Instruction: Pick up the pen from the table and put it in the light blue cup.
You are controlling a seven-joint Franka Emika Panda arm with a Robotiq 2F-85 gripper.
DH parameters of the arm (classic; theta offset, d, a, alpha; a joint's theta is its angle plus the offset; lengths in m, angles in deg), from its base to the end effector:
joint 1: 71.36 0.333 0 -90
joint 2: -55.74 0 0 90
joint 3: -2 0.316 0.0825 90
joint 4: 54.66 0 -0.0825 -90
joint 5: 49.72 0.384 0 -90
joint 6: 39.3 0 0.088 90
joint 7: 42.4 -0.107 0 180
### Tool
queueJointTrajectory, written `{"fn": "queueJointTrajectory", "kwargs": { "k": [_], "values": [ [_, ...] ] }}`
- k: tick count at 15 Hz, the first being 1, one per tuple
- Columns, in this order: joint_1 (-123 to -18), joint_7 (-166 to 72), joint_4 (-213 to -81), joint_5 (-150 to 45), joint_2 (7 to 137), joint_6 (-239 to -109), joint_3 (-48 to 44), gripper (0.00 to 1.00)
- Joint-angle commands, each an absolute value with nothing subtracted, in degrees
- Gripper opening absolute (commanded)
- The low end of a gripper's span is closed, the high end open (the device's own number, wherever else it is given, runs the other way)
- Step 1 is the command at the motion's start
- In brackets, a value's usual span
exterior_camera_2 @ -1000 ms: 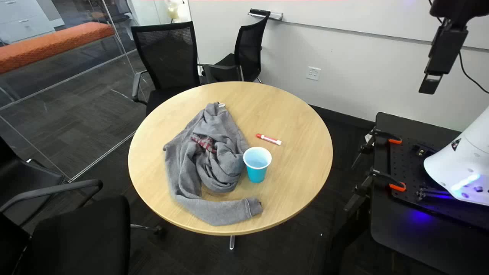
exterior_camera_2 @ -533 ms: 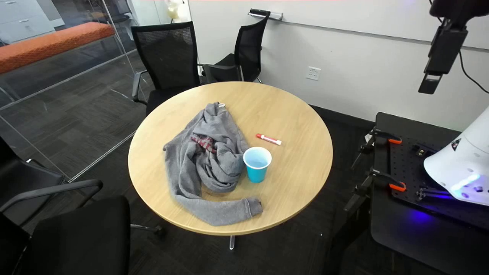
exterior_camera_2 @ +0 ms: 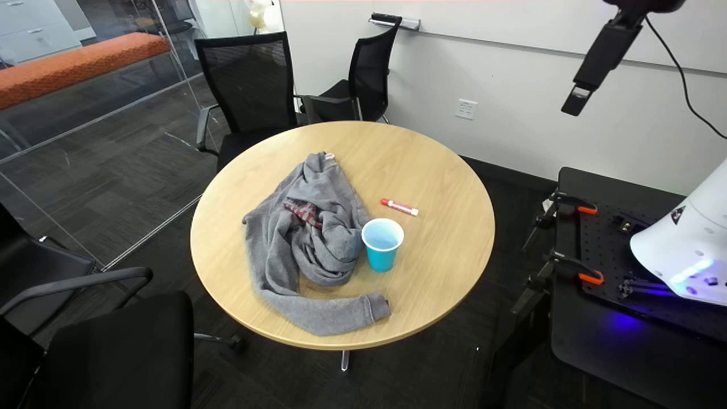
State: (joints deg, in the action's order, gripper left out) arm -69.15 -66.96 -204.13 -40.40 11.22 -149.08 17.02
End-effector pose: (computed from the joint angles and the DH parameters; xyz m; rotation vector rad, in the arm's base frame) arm 0.3117 0.1136 0.4881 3.1125 -0.3826 0.1194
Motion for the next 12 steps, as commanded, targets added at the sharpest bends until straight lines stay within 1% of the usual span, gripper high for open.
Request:
{"fn": "queueJointTrajectory", "kwargs": {
  "k": [1, 12],
  "values": [
    [-72.5, -69.5, -203.4, -44.3, 16.4, -156.9, 17.9, 1.0],
    [-79.7, -72.2, -201.0, -58.1, 39.6, -181.7, 15.5, 1.0]
  ]
}}
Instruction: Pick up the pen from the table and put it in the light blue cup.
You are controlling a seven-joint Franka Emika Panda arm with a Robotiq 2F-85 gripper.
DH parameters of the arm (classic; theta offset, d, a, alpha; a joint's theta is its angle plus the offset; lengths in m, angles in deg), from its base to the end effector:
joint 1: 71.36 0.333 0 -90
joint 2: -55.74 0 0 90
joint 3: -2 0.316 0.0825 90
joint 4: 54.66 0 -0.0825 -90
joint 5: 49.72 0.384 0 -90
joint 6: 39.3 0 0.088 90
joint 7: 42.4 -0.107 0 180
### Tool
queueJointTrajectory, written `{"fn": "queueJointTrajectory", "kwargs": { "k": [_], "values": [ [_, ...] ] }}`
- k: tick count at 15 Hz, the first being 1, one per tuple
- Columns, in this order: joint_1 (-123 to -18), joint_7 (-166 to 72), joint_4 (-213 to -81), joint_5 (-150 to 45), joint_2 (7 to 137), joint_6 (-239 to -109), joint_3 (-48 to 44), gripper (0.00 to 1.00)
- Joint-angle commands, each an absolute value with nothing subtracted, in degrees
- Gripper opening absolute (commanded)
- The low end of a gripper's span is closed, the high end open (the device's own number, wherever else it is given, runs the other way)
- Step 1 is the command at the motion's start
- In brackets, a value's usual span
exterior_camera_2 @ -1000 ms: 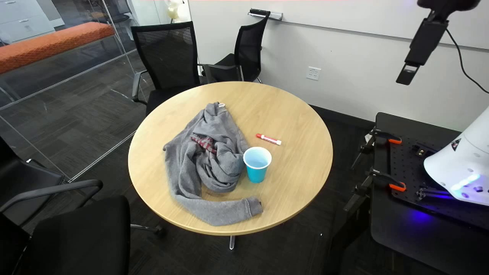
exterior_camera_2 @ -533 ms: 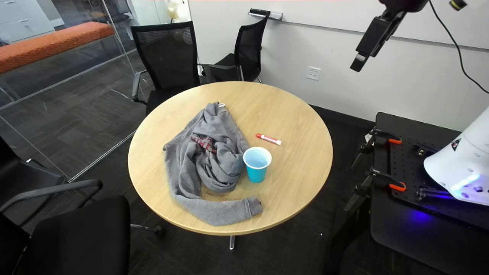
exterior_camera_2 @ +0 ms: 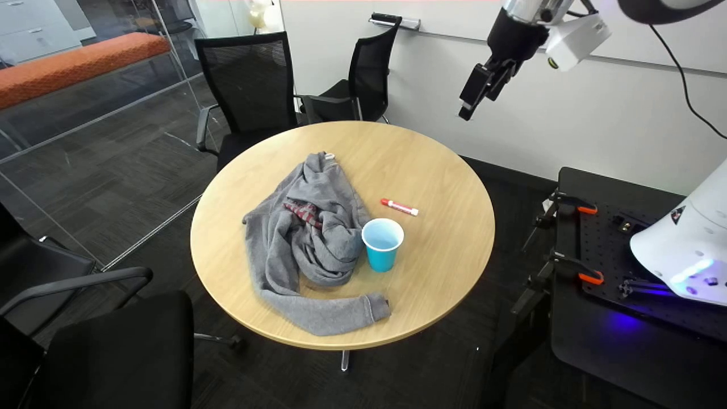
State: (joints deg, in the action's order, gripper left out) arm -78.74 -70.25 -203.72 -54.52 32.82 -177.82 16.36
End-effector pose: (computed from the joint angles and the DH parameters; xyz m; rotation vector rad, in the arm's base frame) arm 0.4185 0.0498 0.4057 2.9896 -0.4766 0.3638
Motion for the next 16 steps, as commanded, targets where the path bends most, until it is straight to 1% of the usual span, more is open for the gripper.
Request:
{"fn": "queueJointTrajectory", "kwargs": {
  "k": [1, 4, 9, 16],
  "values": [
    [-79.7, -72.5, -200.4, -58.8, 41.8, -182.8, 14.9, 1.0],
    [-78.9, -71.8, -198.0, -60.2, 48.7, -185.3, 12.7, 1.0],
    [-76.2, -72.3, -192.6, -62.0, 58.4, -185.1, 9.3, 1.0],
    [-70.5, -72.1, -184.8, -58.7, 70.5, -184.3, 4.1, 1.0]
  ]
}}
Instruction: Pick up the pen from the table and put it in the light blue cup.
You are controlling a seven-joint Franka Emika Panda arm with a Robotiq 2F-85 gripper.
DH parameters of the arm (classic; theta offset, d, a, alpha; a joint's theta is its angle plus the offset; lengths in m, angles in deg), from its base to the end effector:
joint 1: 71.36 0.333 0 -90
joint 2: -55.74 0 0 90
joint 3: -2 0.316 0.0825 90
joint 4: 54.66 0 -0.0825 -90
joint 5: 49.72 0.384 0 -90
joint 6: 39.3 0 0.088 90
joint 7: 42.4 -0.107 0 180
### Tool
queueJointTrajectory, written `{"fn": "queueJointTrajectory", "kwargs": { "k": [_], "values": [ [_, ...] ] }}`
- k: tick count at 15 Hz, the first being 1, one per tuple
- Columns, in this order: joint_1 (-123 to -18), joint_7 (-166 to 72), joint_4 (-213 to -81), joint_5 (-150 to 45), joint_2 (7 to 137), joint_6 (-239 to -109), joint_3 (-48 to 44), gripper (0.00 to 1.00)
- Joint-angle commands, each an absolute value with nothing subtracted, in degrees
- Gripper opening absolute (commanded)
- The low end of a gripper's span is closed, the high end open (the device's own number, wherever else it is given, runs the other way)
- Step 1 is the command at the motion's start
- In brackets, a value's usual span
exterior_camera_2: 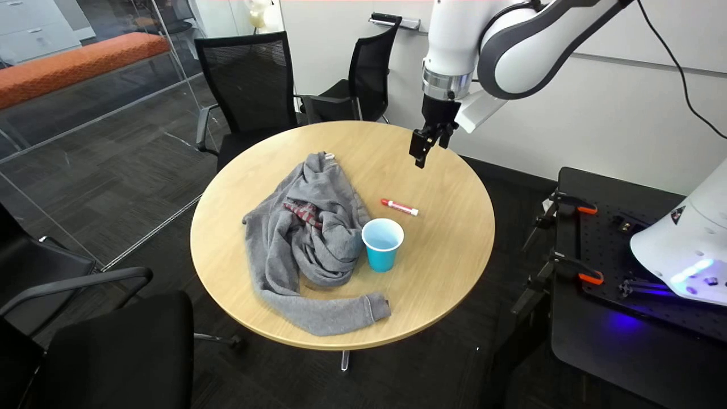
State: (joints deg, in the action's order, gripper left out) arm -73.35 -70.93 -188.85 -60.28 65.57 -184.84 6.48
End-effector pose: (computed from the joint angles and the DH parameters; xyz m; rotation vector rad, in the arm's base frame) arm 0.5177 0.0250 0.2636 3.0229 -0.4649 0.0792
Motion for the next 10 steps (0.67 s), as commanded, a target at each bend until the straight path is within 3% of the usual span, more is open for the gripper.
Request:
{"fn": "queueJointTrajectory", "kwargs": {
  "k": [1, 10],
  "values": [
    [-70.2, -70.2, -187.9, -58.9, 67.1, -184.8, 3.4, 1.0],
    [-69.4, -67.4, -182.4, -57.1, 73.4, -183.9, 1.9, 1.0]
  ]
}}
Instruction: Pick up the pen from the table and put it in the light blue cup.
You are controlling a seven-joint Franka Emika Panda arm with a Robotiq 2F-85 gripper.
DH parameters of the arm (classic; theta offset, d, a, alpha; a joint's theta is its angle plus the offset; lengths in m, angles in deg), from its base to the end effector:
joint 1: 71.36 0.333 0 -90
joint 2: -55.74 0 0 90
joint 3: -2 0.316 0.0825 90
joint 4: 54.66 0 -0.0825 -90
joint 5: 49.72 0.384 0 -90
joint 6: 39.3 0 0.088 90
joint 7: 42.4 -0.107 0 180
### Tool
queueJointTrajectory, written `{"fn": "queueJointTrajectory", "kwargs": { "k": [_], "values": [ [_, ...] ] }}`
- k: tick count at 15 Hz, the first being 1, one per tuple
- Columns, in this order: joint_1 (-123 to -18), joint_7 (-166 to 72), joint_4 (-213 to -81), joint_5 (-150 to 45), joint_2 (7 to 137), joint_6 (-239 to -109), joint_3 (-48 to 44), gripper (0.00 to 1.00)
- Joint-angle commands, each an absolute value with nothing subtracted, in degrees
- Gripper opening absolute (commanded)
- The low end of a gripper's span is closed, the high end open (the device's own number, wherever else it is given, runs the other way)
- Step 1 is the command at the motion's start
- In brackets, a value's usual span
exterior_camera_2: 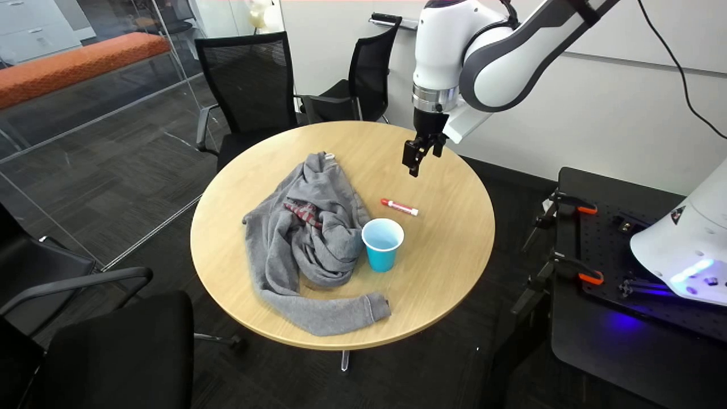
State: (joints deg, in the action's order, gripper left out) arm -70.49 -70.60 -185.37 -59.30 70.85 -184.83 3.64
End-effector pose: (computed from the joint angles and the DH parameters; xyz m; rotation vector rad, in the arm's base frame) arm 0.5327 0.0255 0.2378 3.0197 -0.4737 0.0285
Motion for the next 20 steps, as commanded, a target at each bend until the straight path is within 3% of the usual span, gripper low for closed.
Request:
{"fn": "queueJointTrajectory", "kwargs": {
  "k": [1, 20],
  "values": [
    [-69.5, -66.6, -181.5, -56.9, 74.3, -183.8, 1.7, 1.0],
    [-71.3, -48.2, -161.9, -55.2, 100.3, -185.2, 0.4, 1.0]
  ]
}}
